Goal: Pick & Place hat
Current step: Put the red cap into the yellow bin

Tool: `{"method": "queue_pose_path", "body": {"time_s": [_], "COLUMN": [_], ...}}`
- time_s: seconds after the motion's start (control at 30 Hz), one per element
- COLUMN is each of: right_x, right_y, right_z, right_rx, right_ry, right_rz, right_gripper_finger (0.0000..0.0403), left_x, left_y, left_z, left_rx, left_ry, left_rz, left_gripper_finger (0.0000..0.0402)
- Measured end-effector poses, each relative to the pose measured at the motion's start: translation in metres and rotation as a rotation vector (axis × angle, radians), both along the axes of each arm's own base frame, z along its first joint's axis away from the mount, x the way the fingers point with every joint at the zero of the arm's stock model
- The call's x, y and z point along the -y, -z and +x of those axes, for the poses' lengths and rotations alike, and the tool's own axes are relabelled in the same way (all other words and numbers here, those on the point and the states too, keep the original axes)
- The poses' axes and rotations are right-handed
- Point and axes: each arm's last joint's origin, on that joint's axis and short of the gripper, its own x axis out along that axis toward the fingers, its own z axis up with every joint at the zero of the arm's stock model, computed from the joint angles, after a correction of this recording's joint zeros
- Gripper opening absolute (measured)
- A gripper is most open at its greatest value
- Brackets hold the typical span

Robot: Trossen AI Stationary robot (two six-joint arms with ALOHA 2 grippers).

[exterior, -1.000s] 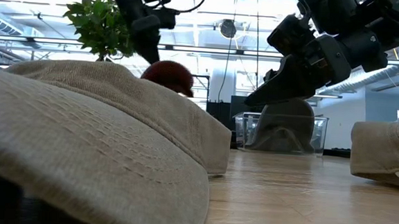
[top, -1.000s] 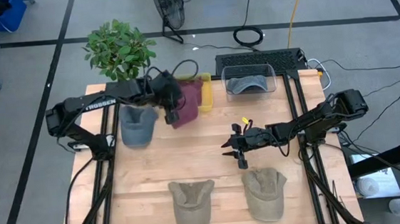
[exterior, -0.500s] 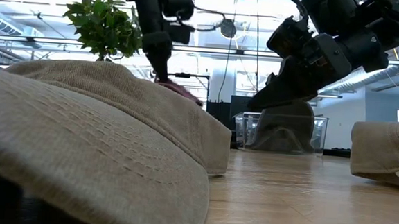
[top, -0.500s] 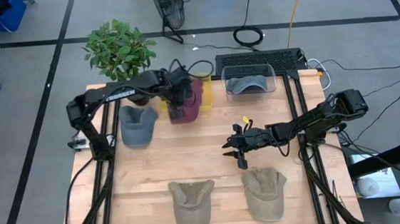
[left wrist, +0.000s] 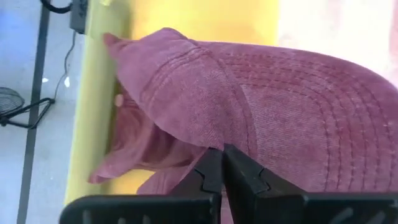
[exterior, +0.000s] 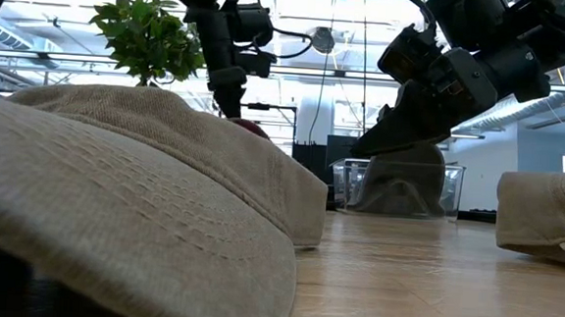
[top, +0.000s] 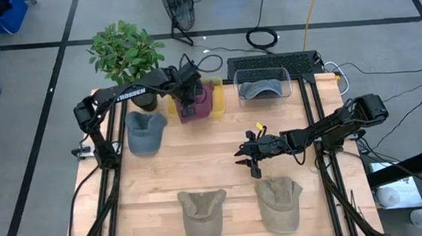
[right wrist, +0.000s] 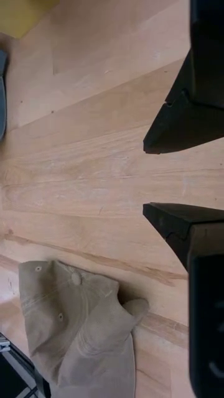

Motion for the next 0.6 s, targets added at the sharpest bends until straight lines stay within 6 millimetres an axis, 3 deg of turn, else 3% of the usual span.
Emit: {"method": "queue_pose_path", "body": {"time_s": [0.27,0.6], "right_x": [0.0,0.0], "right_y": [0.0,0.0], "right_z": [0.0,0.0], "right_rx": [-0.002,-0.002], "right_ry": [-0.001,-0.005], "right_rz": [-0.003,-0.01], "right_gripper_finger": [0.0125,0.0125], "left_x": [-0.02,-0.016], "left_y": [-0.004,-0.002], "left_z": [-0.004,-0.006], "left_rx": [0.101,-0.03], "left_ry": [-0.037,0.023], "left_rz": [-0.015,0.113], "left_gripper_finger": [0.0011,0.0012]}}
